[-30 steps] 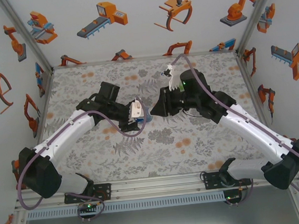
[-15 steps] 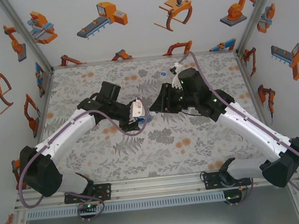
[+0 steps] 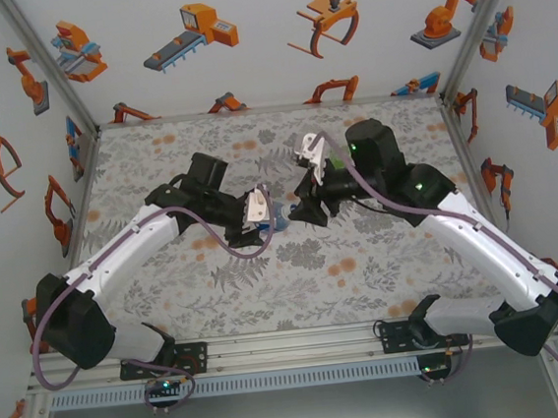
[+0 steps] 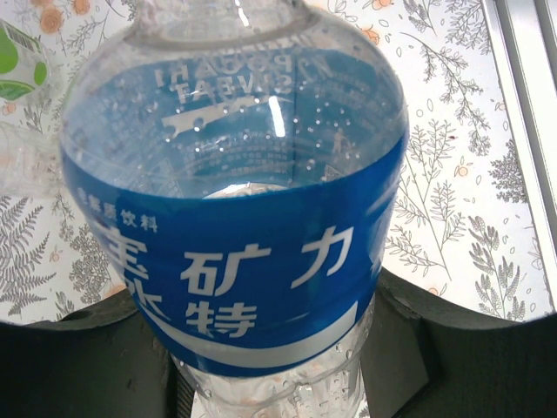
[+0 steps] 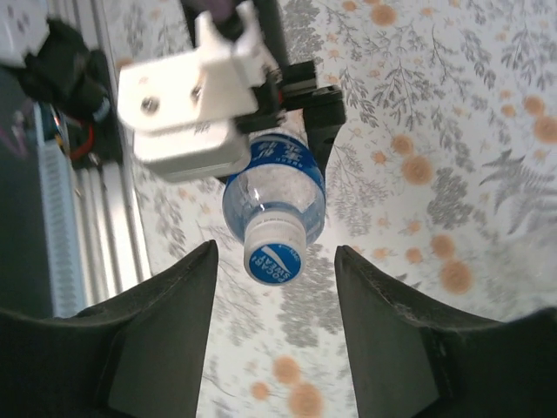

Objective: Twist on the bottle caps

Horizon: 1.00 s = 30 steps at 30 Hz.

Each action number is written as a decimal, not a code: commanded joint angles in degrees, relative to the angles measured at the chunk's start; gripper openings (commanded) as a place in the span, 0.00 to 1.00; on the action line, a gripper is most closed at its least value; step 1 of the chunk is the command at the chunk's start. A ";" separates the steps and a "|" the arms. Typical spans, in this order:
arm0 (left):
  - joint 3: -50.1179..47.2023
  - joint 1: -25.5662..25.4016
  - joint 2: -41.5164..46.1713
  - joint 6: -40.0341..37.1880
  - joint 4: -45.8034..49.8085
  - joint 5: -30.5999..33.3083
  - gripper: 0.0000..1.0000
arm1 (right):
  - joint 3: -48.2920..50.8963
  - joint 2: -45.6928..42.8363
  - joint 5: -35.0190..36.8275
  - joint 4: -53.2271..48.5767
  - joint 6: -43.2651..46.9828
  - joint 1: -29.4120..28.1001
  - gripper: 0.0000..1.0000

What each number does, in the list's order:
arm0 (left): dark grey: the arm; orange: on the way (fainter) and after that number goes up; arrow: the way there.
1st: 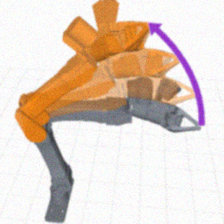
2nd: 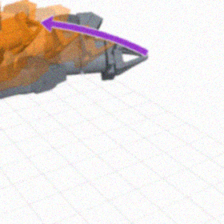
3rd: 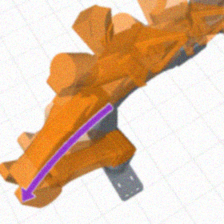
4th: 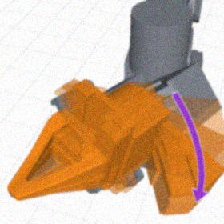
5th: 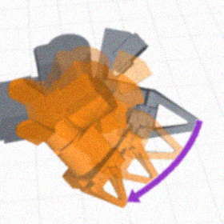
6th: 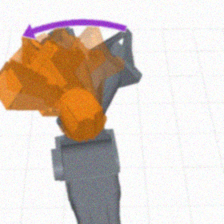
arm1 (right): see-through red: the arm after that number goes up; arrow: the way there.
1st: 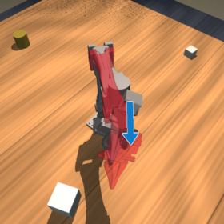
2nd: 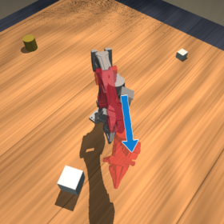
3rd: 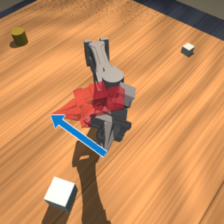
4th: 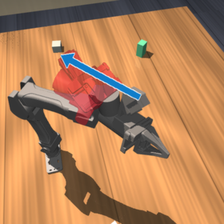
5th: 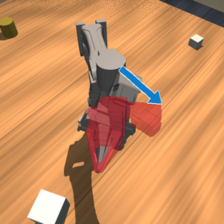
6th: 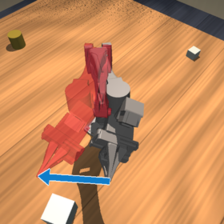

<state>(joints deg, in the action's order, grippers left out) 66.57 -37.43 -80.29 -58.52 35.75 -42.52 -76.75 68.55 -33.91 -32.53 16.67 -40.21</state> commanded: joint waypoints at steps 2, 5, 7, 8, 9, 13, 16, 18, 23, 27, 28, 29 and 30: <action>1.09 -0.16 1.55 -1.85 1.52 -2.79 0.00 | -0.67 0.15 -3.79 -3.58 15.39 -0.05 0.54; 1.04 -0.22 1.61 -2.06 1.78 -2.82 0.00 | -0.14 0.48 -4.66 -2.22 16.03 -0.05 0.51; 1.12 -0.26 1.52 -2.08 1.77 -2.74 0.00 | 0.47 0.60 -5.15 -1.13 16.03 -0.05 0.47; 1.11 -0.19 1.43 -2.08 1.77 -2.84 0.00 | 0.66 0.68 -5.33 -0.77 16.03 -0.05 0.46; 1.16 -0.19 1.37 -1.97 1.72 -2.84 0.00 | 0.86 0.70 -5.51 -0.52 16.03 -0.05 0.44; 1.11 -0.29 1.49 -1.96 1.72 -2.83 0.00 | 1.34 0.87 -6.60 -0.07 15.95 -0.03 0.42; 1.11 -0.28 1.54 -1.98 1.72 -2.83 0.00 | 1.34 0.92 -6.91 -0.14 15.94 -0.05 0.41; 1.11 -0.45 1.47 -1.95 1.81 -2.75 0.00 | 1.42 0.87 -6.96 -0.15 15.94 -0.05 0.40; 1.11 -0.49 1.54 -1.87 1.84 -2.70 0.00 | 1.69 0.87 -6.37 0.28 14.27 -0.05 0.28; 1.24 -0.63 1.40 -1.77 1.94 -2.20 0.00 | 2.33 0.93 -3.47 4.28 3.87 -0.05 0.11; 1.20 -0.63 1.28 -1.78 1.90 -2.14 0.00 | 2.85 0.86 -1.65 6.49 -1.64 -0.05 0.04; 1.29 -0.63 1.21 -1.77 1.95 -2.04 0.00 | 3.40 0.78 1.09 8.61 -7.94 -0.05 0.00; 1.44 -0.63 1.00 -1.62 1.96 -1.94 0.00 | 3.89 0.79 3.92 10.43 -14.04 -0.05 0.00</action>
<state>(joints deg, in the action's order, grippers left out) 66.57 -37.45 -79.94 -59.16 37.45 -42.44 -74.32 69.41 -36.73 -29.67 19.25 -40.21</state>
